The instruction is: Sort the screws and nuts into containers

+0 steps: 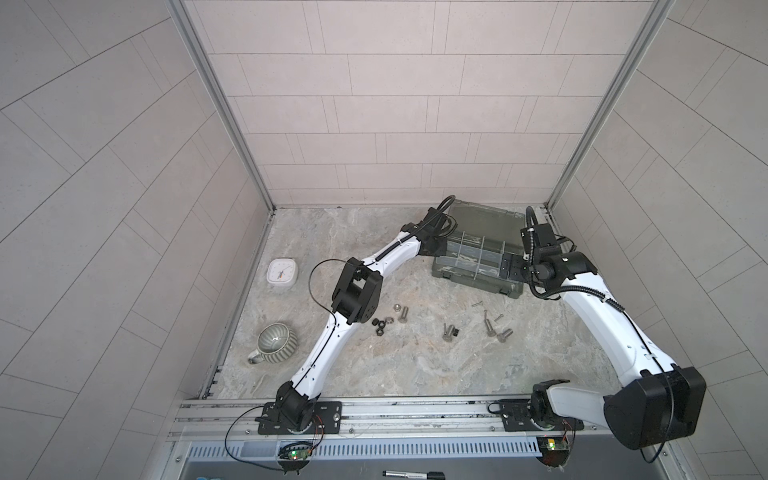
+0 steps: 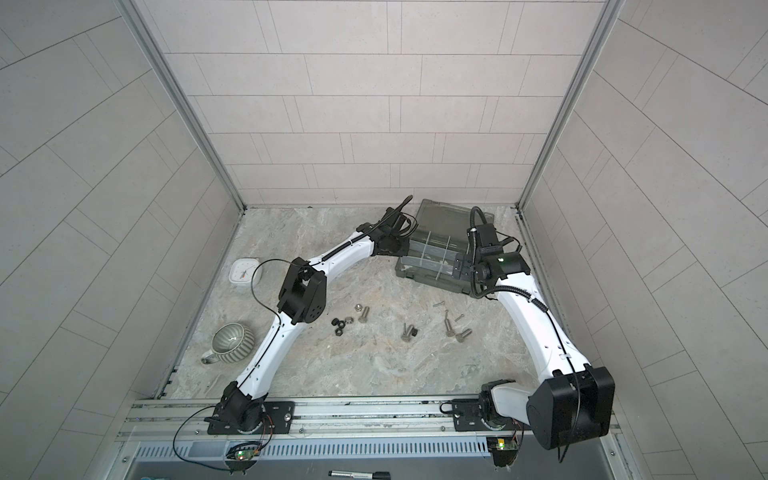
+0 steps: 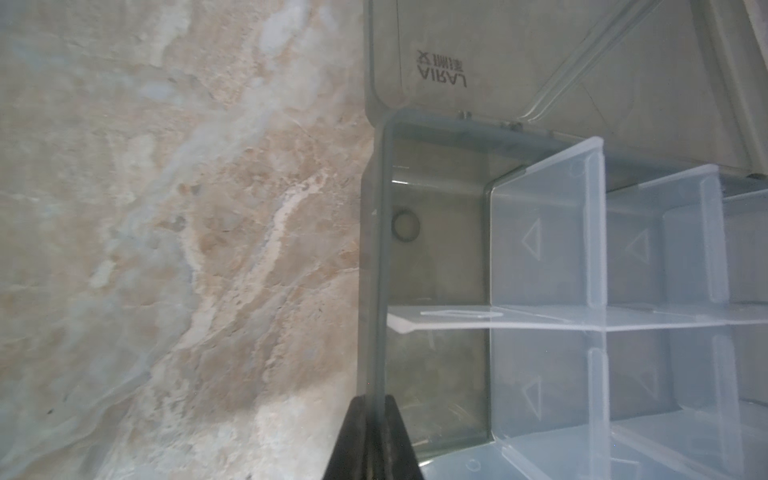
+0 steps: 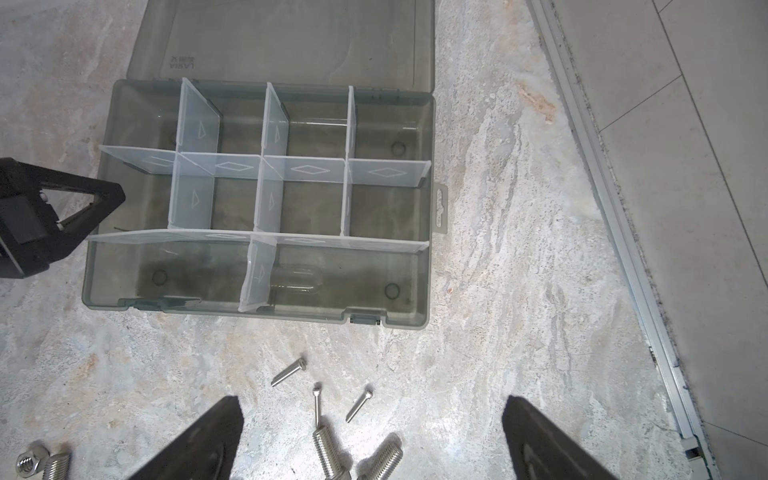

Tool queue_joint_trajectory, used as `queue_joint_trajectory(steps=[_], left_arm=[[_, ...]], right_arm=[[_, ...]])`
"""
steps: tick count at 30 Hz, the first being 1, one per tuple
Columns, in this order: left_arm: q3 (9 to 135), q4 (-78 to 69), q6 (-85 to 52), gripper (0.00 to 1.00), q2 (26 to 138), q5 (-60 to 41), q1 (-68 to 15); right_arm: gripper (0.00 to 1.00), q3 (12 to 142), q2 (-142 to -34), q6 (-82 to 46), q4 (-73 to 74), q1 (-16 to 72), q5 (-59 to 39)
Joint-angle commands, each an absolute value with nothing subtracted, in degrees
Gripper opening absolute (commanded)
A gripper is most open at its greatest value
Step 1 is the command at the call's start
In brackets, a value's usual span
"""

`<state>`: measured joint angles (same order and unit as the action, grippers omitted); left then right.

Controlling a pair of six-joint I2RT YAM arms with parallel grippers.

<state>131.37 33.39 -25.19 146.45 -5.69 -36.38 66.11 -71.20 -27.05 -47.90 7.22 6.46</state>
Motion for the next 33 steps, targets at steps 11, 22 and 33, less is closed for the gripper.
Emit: queue_joint_trajectory(steps=[11, 22, 33], left_arm=[[119.3, 35.4, -26.2, 0.0, 136.6, 2.0, -31.8], [108.5, 35.5, -27.2, 0.0, 129.1, 3.0, -26.9], [102.5, 33.8, -27.1, 0.0, 124.8, 3.4, -23.6]], right_arm=[[0.99, 65.6, -71.2, -27.2, -47.3, 7.4, 4.4], [0.99, 64.9, -74.7, -28.4, -44.9, 8.5, 0.4], [0.99, 69.8, -82.5, -30.3, -46.5, 12.0, -0.5]])
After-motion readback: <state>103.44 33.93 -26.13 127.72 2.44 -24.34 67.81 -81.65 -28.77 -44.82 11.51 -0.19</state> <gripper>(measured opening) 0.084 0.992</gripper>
